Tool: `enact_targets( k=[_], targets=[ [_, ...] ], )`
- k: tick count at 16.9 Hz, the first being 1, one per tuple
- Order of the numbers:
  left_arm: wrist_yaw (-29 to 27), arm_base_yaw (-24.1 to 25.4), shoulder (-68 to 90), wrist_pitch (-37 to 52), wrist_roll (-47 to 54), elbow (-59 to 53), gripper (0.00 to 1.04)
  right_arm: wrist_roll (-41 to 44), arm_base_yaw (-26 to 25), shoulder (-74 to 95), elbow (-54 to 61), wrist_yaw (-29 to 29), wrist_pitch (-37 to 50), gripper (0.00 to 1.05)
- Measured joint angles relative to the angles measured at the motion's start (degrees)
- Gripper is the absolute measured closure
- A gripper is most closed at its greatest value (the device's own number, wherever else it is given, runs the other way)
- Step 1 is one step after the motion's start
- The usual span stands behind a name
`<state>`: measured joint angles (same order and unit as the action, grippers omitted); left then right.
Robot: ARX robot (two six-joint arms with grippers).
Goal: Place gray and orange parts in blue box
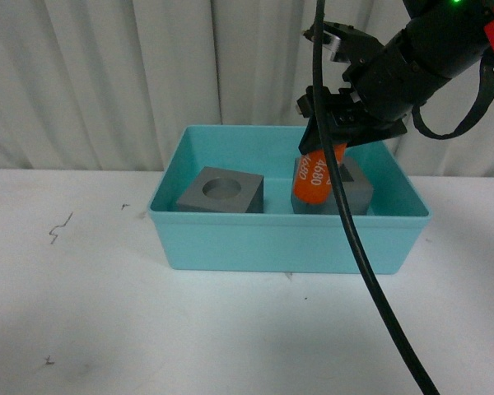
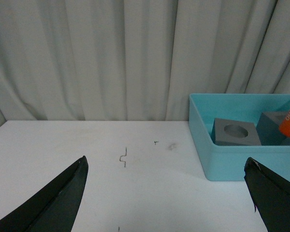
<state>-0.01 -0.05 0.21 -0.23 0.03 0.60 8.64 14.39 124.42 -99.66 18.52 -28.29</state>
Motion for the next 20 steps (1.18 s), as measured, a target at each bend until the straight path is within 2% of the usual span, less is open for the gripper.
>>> enact_targets(
  k=[8,16,20],
  targets=[
    [0.0,0.0,0.0,0.0,0.0,0.0,0.07,-0.02,2.14,0.0,1.81,0.55,0.13,0.57],
    [0.0,0.0,0.0,0.0,0.0,0.0,0.07,0.09,2.23,0.0,4.74,-0.59,1.75,0.55],
    [0.0,0.0,0.0,0.0,0.0,0.0,0.07,0.04,2.12,-0.02,4.83,-0.79,1.99,0.08]
  ],
)
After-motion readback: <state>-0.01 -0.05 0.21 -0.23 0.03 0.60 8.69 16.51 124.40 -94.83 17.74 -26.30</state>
